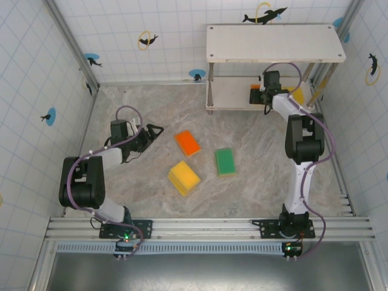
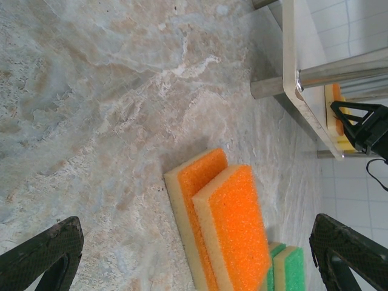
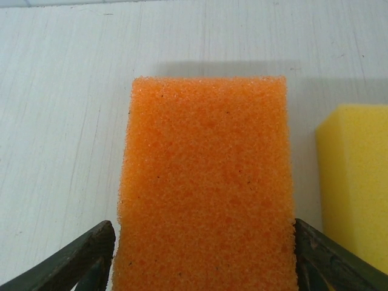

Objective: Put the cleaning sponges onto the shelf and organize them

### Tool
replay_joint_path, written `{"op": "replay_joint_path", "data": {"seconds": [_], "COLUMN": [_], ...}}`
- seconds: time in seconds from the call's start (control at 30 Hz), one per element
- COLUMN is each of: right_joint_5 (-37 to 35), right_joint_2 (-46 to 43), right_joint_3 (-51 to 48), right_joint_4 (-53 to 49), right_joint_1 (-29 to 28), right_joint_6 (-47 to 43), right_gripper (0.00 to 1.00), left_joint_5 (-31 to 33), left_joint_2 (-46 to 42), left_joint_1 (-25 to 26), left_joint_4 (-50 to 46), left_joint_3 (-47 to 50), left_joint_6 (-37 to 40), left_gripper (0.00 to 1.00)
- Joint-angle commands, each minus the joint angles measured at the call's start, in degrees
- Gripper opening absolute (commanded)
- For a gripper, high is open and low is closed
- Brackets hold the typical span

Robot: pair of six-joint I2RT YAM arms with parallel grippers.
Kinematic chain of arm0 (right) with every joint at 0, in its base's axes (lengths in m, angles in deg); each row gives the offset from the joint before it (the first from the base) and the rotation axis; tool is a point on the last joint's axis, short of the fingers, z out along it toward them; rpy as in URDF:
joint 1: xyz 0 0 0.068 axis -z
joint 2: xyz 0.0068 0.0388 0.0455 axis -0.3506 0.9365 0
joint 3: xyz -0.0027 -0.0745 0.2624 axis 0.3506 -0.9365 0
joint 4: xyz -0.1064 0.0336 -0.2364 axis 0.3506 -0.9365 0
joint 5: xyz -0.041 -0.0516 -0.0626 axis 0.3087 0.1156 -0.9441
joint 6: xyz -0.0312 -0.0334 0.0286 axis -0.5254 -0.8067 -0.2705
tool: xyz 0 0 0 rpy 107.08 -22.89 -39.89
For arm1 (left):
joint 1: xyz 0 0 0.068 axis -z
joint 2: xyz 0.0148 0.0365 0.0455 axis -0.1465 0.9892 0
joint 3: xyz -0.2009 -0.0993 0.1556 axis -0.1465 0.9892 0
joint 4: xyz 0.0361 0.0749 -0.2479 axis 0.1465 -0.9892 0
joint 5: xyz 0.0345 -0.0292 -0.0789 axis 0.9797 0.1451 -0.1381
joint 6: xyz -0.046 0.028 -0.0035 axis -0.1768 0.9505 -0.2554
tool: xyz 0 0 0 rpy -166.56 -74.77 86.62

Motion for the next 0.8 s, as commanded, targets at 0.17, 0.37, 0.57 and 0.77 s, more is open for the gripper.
{"op": "replay_joint_path", "data": {"seconds": [0.17,0.37,0.57,0.77], "right_joint_5": [0.5,0.8,0.8,1.0], "right_joint_2": [0.5,-1.8,-5.2,-8.8], "right_joint_3": [2.4,0.5,-2.1,-5.2], "right_joint_4": [0.4,1.9,3.3,3.3], "right_joint_1": [0.4,0.4,0.4,0.4], "right_joint_6": [0.6,0.7,0.5,0.1], "right_gripper": [0.79,0.81,0.84,0.86], "left_joint_5": [-1.5,-1.5,-1.4,-1.4], "left_joint_2": [0.9,0.5,0.0,-1.0], "left_joint_1": [0.3,0.3,0.3,0.3], "left_joint_4": [1.6,1.4,1.4,1.3], "left_joint_3": [-1.7,-1.7,-1.6,-1.5], "left_joint_6": [0.0,0.0,-0.4,-0.7], "left_gripper": [0.97,0.98,0.98,0.98]}}
